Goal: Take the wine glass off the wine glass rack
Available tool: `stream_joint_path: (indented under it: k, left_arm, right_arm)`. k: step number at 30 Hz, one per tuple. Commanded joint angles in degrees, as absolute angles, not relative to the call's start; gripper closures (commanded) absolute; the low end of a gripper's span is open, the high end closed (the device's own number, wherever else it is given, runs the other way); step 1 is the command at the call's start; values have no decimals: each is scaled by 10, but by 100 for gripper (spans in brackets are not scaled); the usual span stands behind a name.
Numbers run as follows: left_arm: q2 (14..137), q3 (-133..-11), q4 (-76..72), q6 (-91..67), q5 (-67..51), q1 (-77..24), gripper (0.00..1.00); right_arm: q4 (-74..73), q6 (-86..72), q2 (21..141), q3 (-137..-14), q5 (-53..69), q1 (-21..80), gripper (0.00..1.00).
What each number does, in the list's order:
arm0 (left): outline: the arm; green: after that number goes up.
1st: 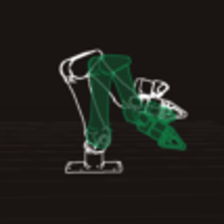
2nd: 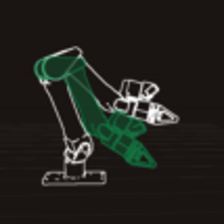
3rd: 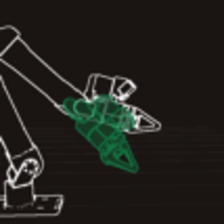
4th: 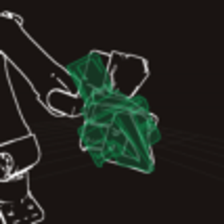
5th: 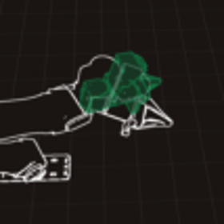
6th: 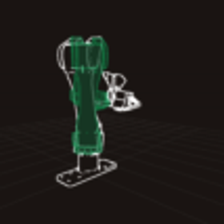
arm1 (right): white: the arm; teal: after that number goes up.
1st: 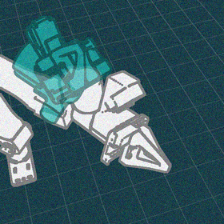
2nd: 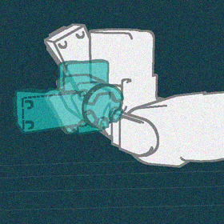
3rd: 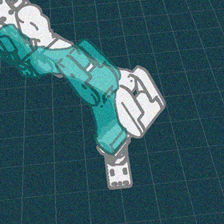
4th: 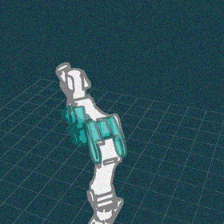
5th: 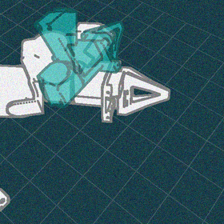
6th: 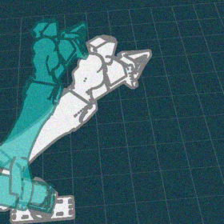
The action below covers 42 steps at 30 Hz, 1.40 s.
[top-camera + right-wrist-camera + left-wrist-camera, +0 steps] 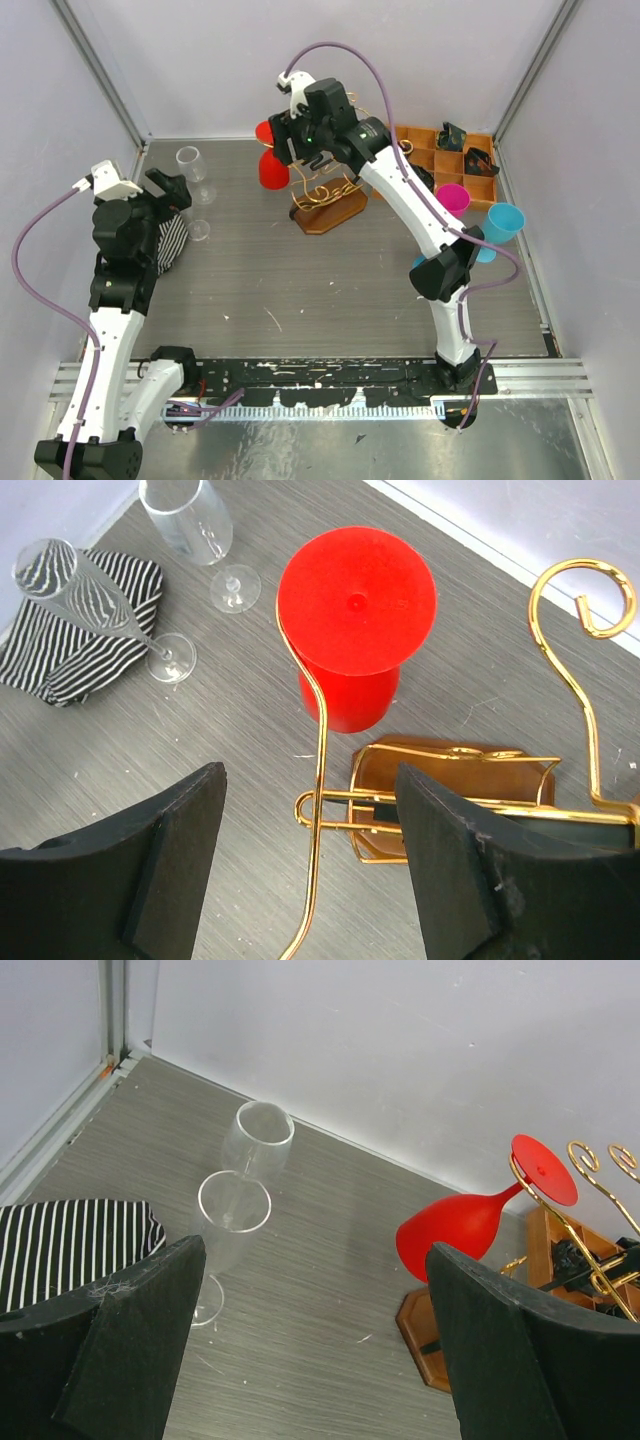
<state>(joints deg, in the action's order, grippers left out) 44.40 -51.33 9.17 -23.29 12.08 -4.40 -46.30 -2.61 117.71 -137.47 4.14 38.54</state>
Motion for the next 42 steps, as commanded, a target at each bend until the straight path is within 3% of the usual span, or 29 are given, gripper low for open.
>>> stream_joint_path:
  k: [1, 9, 20, 29, 37, 42]
  left_arm:
    - [439, -518, 94, -241, 117, -47, 2]
    - [435, -523, 102, -237, 123, -48, 2]
    - [429, -518, 104, -250, 120, -49, 2]
    - [423, -520, 112, -244, 125, -49, 2]
    - [423, -515, 109, -254, 119, -50, 2]
    - [424, -521, 116, -254, 115, -55, 2]
  right_arm:
    - [-422, 5, 1197, -1385, 54, 396, 26]
    - [-421, 26, 1211, -1362, 65, 408, 29]
    - [-469, 42, 1109, -1246, 38, 414, 30]
    - [-497, 30, 1062, -1232, 26, 397, 29]
    - [-436, -125, 1081, -1250, 255, 308, 37]
    - [-372, -214, 1110, -1274, 318, 305, 38]
